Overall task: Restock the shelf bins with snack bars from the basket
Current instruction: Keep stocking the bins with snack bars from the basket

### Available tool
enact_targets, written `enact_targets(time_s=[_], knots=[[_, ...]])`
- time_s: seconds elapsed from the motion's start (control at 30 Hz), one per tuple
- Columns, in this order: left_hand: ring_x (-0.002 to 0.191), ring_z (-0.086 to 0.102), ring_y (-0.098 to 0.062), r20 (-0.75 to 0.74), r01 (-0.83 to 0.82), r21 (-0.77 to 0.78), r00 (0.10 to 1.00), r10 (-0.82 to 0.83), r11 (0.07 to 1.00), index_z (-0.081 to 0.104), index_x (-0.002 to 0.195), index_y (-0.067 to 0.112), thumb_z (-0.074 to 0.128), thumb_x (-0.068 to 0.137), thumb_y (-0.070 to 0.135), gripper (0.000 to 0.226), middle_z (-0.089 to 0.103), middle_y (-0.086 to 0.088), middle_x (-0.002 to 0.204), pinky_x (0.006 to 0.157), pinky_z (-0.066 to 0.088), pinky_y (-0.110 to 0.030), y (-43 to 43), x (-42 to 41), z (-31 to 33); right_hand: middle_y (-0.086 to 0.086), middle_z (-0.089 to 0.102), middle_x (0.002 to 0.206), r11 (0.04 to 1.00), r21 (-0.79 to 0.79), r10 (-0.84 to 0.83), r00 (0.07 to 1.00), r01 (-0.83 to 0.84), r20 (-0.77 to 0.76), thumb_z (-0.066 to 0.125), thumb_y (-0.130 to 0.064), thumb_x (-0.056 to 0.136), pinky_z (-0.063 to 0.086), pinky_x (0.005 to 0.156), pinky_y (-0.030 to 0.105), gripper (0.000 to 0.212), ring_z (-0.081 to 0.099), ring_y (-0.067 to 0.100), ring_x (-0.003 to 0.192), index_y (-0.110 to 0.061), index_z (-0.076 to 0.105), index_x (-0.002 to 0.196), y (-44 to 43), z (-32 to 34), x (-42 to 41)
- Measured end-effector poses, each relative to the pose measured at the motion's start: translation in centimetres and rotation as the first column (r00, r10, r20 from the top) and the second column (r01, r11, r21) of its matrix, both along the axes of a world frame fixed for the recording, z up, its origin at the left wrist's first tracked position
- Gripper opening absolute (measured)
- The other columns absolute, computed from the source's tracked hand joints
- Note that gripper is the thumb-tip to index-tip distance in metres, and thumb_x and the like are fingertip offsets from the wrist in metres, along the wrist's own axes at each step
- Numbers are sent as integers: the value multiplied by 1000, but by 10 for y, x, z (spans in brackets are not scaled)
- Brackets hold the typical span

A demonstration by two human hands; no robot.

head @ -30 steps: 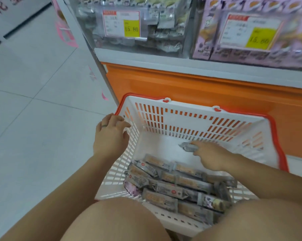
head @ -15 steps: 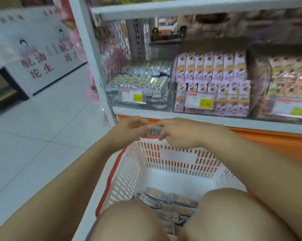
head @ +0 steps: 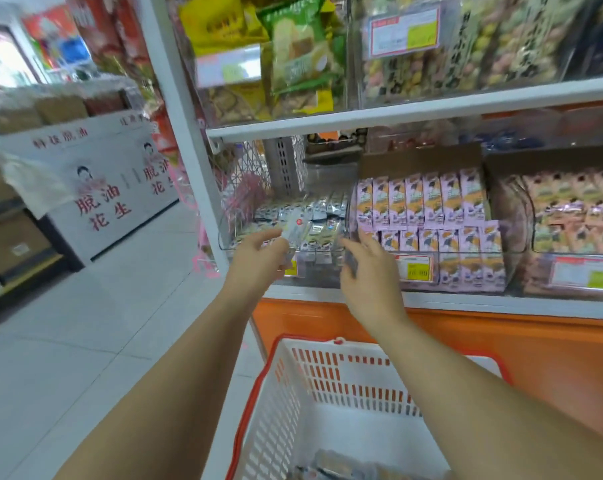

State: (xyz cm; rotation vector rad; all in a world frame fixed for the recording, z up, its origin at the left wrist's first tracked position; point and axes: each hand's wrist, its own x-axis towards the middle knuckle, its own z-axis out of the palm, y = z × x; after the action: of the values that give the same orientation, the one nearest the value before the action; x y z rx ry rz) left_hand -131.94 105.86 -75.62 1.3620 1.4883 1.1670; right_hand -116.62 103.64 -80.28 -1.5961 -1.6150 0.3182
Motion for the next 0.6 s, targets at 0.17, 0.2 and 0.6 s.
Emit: enact_targets(time_s=[0.17, 0.2, 0.6], knots=[[88, 68, -25, -121, 55, -2, 991, -55, 998, 58, 126, 15, 51, 93, 17, 33, 61, 1, 93, 79, 56, -37, 39, 32, 4, -4, 40, 148, 999, 10, -35, 988, 34, 149, 47, -16, 95, -1, 118, 34, 45, 29, 11, 139, -22, 45, 139, 14, -13, 16], [88, 68, -28, -173, 59, 13, 983, -56, 998, 59, 126, 15, 51, 93, 19, 34, 60, 4, 87, 81, 56, -40, 47, 39, 4, -6, 43, 146, 999, 24, -39, 987, 35, 157, 47, -17, 95, -1, 119, 34, 44, 29, 11, 139, -23, 46, 138, 14, -14, 16], [73, 52, -22, -550, 185, -244, 782, -293, 952, 57, 91, 16, 56, 91, 24, 8, 53, -7, 81, 66, 39, -27, 87, 61, 10, -6, 44, 143, 998, 64, -31, 990, 23, 138, 52, -22, 91, -13, 113, 30, 44, 27, 14, 139, -25, 51, 135, 16, -18, 12]])
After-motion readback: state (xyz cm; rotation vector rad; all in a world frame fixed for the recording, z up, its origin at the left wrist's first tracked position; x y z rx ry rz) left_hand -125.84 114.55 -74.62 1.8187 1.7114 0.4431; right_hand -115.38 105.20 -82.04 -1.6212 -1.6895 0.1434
